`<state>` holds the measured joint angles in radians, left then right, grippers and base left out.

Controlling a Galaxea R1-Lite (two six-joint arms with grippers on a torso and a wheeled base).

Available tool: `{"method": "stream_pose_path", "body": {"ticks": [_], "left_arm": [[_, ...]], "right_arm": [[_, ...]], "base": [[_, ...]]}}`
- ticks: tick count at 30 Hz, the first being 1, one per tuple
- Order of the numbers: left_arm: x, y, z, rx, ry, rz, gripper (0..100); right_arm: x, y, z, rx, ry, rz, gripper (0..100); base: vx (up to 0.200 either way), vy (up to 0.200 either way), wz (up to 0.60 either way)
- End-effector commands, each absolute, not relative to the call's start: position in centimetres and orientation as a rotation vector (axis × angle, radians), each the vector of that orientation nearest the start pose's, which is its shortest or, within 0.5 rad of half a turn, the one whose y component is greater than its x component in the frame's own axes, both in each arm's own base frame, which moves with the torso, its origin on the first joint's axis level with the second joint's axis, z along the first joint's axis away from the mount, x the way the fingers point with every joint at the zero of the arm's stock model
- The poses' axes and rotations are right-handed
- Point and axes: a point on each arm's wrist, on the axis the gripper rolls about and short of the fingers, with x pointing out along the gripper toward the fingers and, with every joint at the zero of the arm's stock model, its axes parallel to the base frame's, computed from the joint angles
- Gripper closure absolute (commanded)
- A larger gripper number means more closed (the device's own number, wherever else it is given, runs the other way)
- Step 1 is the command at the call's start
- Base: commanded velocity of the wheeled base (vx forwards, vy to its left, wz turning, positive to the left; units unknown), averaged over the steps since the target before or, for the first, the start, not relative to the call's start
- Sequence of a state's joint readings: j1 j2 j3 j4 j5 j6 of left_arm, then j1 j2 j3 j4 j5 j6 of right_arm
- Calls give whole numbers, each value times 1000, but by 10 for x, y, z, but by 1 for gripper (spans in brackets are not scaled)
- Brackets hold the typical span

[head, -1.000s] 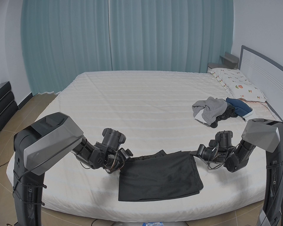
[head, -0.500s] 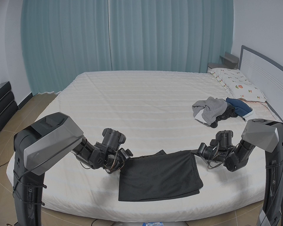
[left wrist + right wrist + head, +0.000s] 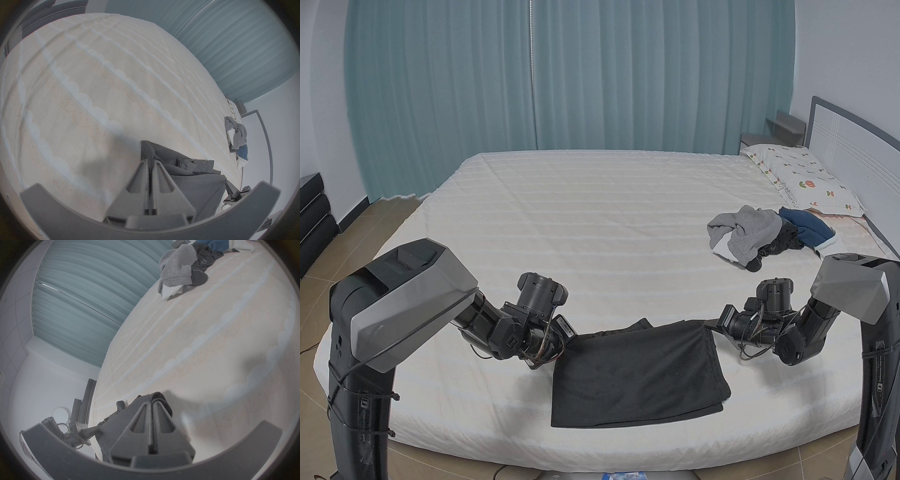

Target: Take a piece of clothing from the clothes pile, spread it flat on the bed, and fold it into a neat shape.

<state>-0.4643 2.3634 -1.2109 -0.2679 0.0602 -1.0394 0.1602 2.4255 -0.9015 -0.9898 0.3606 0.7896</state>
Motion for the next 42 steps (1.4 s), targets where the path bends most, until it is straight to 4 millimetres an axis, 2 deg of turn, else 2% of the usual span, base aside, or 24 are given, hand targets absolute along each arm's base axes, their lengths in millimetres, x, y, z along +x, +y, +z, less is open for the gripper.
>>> {"method": "stream_pose_path", "body": {"ticks": [1,8,19,20,27,29,31,36,39,42], "left_arm": [[375,-186,3,-732,953,105,100],[380,-176,3,-738,923,153,100],[378,-176,3,-743,930,148,100],[378,-176,4,-745,930,146,0],[380,-175,4,-757,928,155,0],[380,-172,5,-774,926,167,0],[378,-168,8,-792,924,185,0],[363,-162,18,-798,937,175,0],[362,-162,18,-803,936,170,0],[362,-162,18,-803,937,172,0]], "right_arm": [[391,72,-25,806,709,272,100],[392,72,-23,805,682,285,100],[395,75,-28,800,680,277,100],[397,76,-29,800,675,272,0],[396,74,-27,808,637,278,0],[390,68,-20,831,634,263,0],[382,62,-11,849,641,257,0],[353,59,-5,846,713,277,0],[334,58,-5,814,766,321,0],[325,59,-8,775,796,361,0]], "base": [[0,0,0],[0,0,0],[0,0,0],[0,0,0],[0,0,0],[0,0,0],[0,0,0],[0,0,0],[-133,0,0],[-200,0,0]]}}
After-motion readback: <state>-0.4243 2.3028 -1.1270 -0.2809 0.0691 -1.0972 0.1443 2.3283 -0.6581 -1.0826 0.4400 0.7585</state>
